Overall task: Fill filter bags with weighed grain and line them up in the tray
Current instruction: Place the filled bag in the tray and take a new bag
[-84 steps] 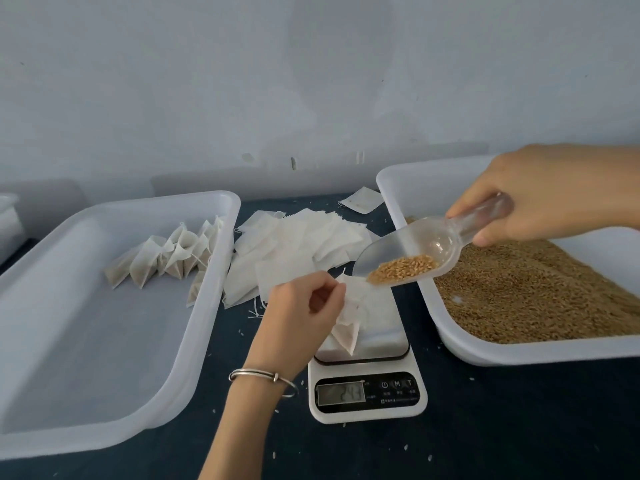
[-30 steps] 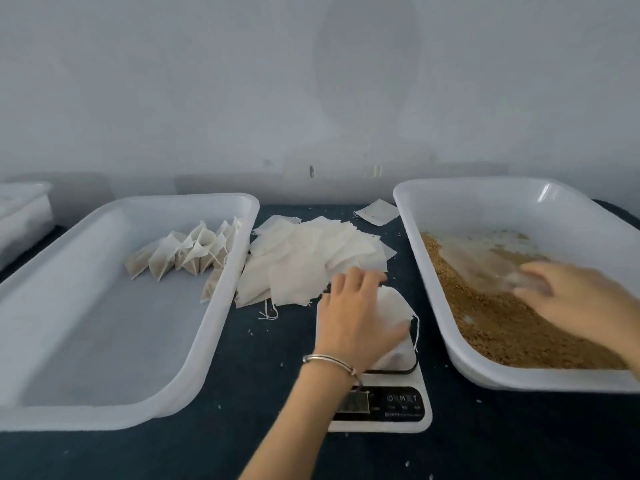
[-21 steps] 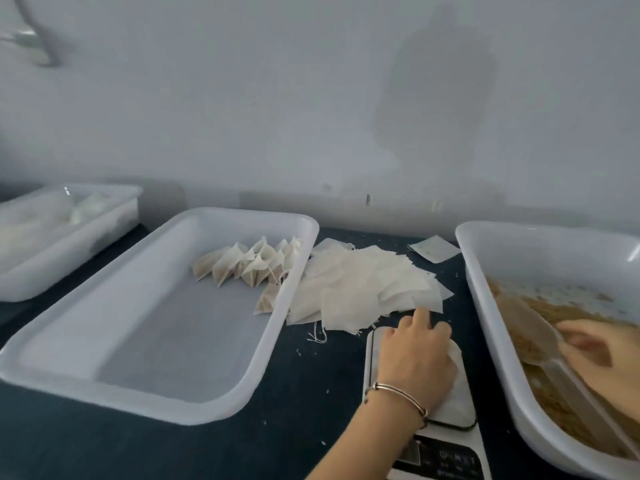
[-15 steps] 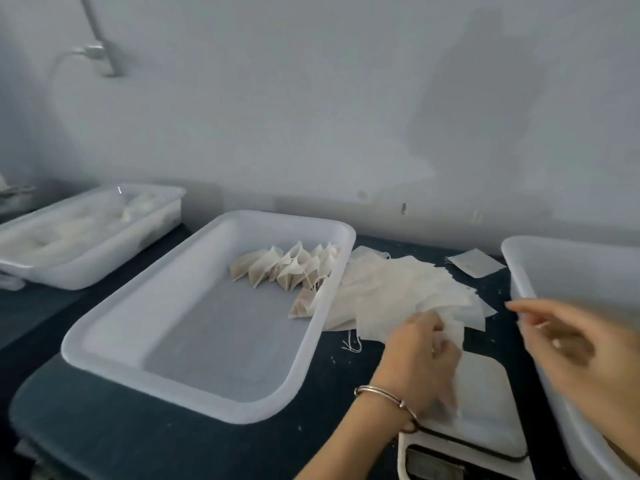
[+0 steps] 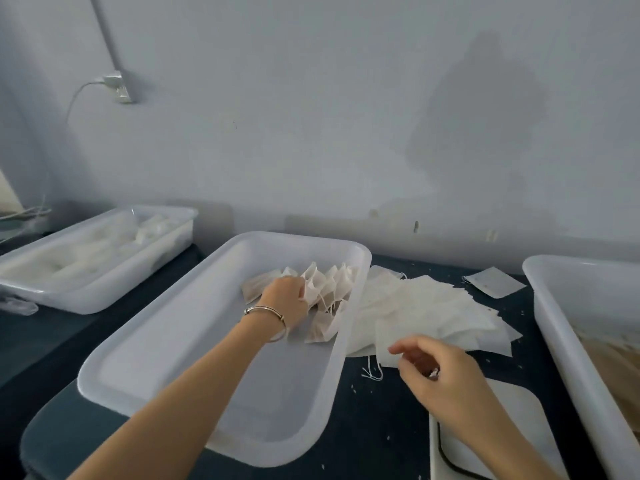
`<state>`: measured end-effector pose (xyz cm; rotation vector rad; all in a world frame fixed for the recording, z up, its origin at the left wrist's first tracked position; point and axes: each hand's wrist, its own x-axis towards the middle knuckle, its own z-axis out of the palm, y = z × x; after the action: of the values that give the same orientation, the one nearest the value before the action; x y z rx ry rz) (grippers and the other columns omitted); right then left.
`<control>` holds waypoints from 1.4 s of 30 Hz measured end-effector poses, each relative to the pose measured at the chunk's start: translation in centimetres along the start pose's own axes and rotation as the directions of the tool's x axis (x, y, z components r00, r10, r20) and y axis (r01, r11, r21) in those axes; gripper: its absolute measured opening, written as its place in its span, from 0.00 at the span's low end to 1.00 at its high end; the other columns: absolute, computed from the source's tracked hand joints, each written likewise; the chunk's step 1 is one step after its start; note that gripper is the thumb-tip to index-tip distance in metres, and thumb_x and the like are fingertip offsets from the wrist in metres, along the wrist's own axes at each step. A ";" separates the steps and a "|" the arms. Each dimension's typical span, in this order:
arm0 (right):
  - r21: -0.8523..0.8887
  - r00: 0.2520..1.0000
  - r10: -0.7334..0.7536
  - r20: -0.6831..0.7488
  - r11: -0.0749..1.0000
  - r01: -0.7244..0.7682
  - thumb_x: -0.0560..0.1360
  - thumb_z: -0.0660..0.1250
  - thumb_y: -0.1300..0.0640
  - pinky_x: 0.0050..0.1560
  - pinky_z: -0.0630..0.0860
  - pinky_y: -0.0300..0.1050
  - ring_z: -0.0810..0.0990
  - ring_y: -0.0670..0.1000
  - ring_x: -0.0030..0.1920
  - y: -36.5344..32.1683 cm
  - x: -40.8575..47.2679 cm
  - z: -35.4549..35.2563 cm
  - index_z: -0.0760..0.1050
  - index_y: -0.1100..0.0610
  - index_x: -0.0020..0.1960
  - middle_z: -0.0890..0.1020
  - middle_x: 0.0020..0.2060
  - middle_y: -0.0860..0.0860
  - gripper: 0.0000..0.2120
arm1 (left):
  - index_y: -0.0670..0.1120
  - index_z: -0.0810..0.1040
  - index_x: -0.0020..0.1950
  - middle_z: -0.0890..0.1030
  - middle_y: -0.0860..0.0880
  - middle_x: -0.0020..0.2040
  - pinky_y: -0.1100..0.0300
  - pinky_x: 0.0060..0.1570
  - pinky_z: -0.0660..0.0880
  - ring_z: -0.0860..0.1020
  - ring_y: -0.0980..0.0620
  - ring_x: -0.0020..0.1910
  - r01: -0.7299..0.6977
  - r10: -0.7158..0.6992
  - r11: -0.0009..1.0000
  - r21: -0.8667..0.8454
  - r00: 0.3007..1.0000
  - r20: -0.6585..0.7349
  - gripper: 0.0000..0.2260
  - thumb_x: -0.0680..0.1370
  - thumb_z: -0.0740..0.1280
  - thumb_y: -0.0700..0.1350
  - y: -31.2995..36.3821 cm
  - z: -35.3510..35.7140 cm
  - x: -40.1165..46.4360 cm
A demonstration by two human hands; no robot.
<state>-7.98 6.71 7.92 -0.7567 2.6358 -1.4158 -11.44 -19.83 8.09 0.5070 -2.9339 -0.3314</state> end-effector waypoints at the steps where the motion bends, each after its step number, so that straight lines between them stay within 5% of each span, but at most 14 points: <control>1: -0.010 1.000 0.019 0.002 1.000 -0.019 0.72 0.68 0.60 0.38 0.72 0.27 0.77 0.35 0.41 0.5 0.0 0.0 0.79 0.43 0.41 0.81 0.35 0.40 0.11 | 0.44 0.75 0.44 0.80 0.42 0.48 0.57 0.43 0.68 0.77 0.41 0.49 0.018 -0.017 1.000 -0.022 1.000 0.020 0.03 0.74 0.62 0.40 0.1 0.9 0.3; 5: -0.061 0.995 0.096 0.014 0.994 -0.095 0.73 0.67 0.59 0.38 0.72 0.26 0.78 0.36 0.41 2.2 0.5 -0.6 0.78 0.43 0.42 0.82 0.38 0.40 0.10 | 0.45 0.76 0.48 0.79 0.44 0.51 0.59 0.45 0.69 0.76 0.45 0.49 0.008 0.000 0.995 -0.097 0.996 0.084 0.05 0.75 0.62 0.40 1.9 2.2 0.4; 8: -0.088 0.992 0.125 -0.005 0.988 -0.125 0.73 0.67 0.58 0.39 0.71 0.26 0.79 0.37 0.42 3.2 0.9 -1.1 0.78 0.43 0.43 0.81 0.39 0.39 0.09 | 0.44 0.74 0.58 0.73 0.46 0.55 0.56 0.51 0.70 0.74 0.45 0.52 -0.189 0.176 0.973 -0.134 0.979 -0.100 0.11 0.75 0.64 0.40 4.9 1.0 -0.7; 10: -0.095 0.990 0.144 -0.007 0.985 -0.144 0.74 0.66 0.57 0.39 0.71 0.26 0.78 0.38 0.40 3.5 0.7 -1.1 0.78 0.43 0.44 0.81 0.39 0.40 0.09 | 0.43 0.75 0.55 0.74 0.47 0.51 0.57 0.48 0.71 0.75 0.48 0.47 -0.382 0.308 0.891 -0.245 0.905 -0.294 0.09 0.75 0.64 0.38 8.4 -0.5 -2.4; 13: -0.137 0.989 0.148 0.000 0.980 -0.147 0.74 0.65 0.56 0.40 0.71 0.28 0.78 0.39 0.39 3.9 0.0 -0.8 0.77 0.42 0.44 0.81 0.40 0.42 0.08 | 0.43 0.75 0.54 0.75 0.47 0.51 0.62 0.45 0.68 0.74 0.50 0.47 -0.547 0.495 0.825 -0.144 0.822 -0.283 0.08 0.76 0.62 0.36 13.4 -0.2 -4.3; 16: -0.091 0.987 0.159 -0.031 0.983 -0.162 0.74 0.65 0.57 0.41 0.71 0.30 0.78 0.41 0.40 4.0 -0.9 -0.9 0.77 0.42 0.43 0.82 0.40 0.41 0.09 | 0.41 0.68 0.63 0.72 0.42 0.60 0.55 0.53 0.71 0.73 0.44 0.58 -0.419 0.414 0.900 0.122 0.908 0.065 0.15 0.77 0.62 0.37 16.0 3.3 -4.5; 19: -0.062 0.989 0.138 -0.048 0.988 -0.141 0.73 0.67 0.58 0.42 0.73 0.32 0.78 0.41 0.40 4.1 -2.3 -1.5 0.79 0.43 0.44 0.82 0.40 0.41 0.09 | 0.40 0.62 0.69 0.66 0.41 0.66 0.50 0.60 0.69 0.68 0.41 0.64 -0.282 0.226 0.940 0.192 0.936 0.270 0.21 0.79 0.64 0.44 15.7 7.0 -4.4; 26: -0.038 0.986 0.155 -0.067 0.987 -0.158 0.74 0.65 0.57 0.42 0.75 0.32 0.78 0.41 0.40 4.7 -4.1 -2.5 0.78 0.44 0.45 0.81 0.42 0.41 0.08 | 0.44 0.71 0.62 0.73 0.44 0.61 0.52 0.53 0.71 0.72 0.44 0.59 -0.304 0.281 0.893 0.331 0.953 0.114 0.12 0.79 0.61 0.39 14.1 9.6 -4.5; 31: -0.042 0.985 0.159 -0.062 0.986 -0.162 0.75 0.64 0.56 0.41 0.74 0.32 0.78 0.40 0.41 4.5 -4.6 -2.4 0.78 0.42 0.46 0.81 0.42 0.42 0.08 | 0.43 0.69 0.65 0.69 0.45 0.64 0.54 0.52 0.72 0.66 0.46 0.64 -0.250 0.230 0.924 0.289 0.968 0.100 0.16 0.81 0.58 0.49 13.1 10.4 -5.3; 35: -0.031 0.986 0.159 -0.047 0.987 -0.160 0.75 0.64 0.56 0.42 0.76 0.33 0.78 0.41 0.42 4.5 -5.0 -2.1 0.78 0.43 0.47 0.81 0.43 0.42 0.08 | 0.43 0.74 0.60 0.71 0.45 0.61 0.58 0.51 0.73 0.69 0.47 0.60 -0.290 0.302 0.918 0.269 0.953 -0.003 0.10 0.80 0.58 0.40 12.5 11.1 -6.9; 37: -0.025 0.986 0.158 -0.055 0.987 -0.160 0.75 0.65 0.56 0.43 0.76 0.34 0.78 0.41 0.42 4.7 -5.3 -2.0 0.78 0.42 0.46 0.81 0.42 0.42 0.08 | 0.43 0.79 0.52 0.78 0.47 0.54 0.60 0.48 0.74 0.75 0.48 0.52 -0.342 0.366 0.929 0.143 0.909 -0.199 0.05 0.78 0.65 0.39 12.1 11.4 -7.8; 39: 0.007 0.985 0.154 -0.072 0.988 -0.154 0.74 0.65 0.57 0.44 0.76 0.35 0.78 0.41 0.42 4.8 -5.4 -1.8 0.78 0.42 0.45 0.81 0.41 0.42 0.10 | 0.42 0.82 0.43 0.82 0.48 0.43 0.63 0.43 0.72 0.78 0.50 0.42 -0.292 0.216 0.944 -0.155 0.899 -0.382 0.02 0.75 0.70 0.39 11.5 11.6 -8.6; 42: 0.029 0.988 0.134 -0.081 0.991 -0.132 0.74 0.65 0.59 0.45 0.76 0.33 0.77 0.40 0.44 4.6 -5.6 -1.4 0.77 0.41 0.44 0.80 0.40 0.42 0.12 | 0.43 0.80 0.39 0.79 0.48 0.36 0.67 0.37 0.66 0.75 0.52 0.36 -0.075 -0.120 0.774 -0.629 0.957 -0.262 0.08 0.78 0.66 0.41 10.4 11.5 -9.2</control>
<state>-5.22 12.42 4.02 -0.5200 2.6677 -1.4705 -8.18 -4.85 -1.46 0.4336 -2.3207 -1.1005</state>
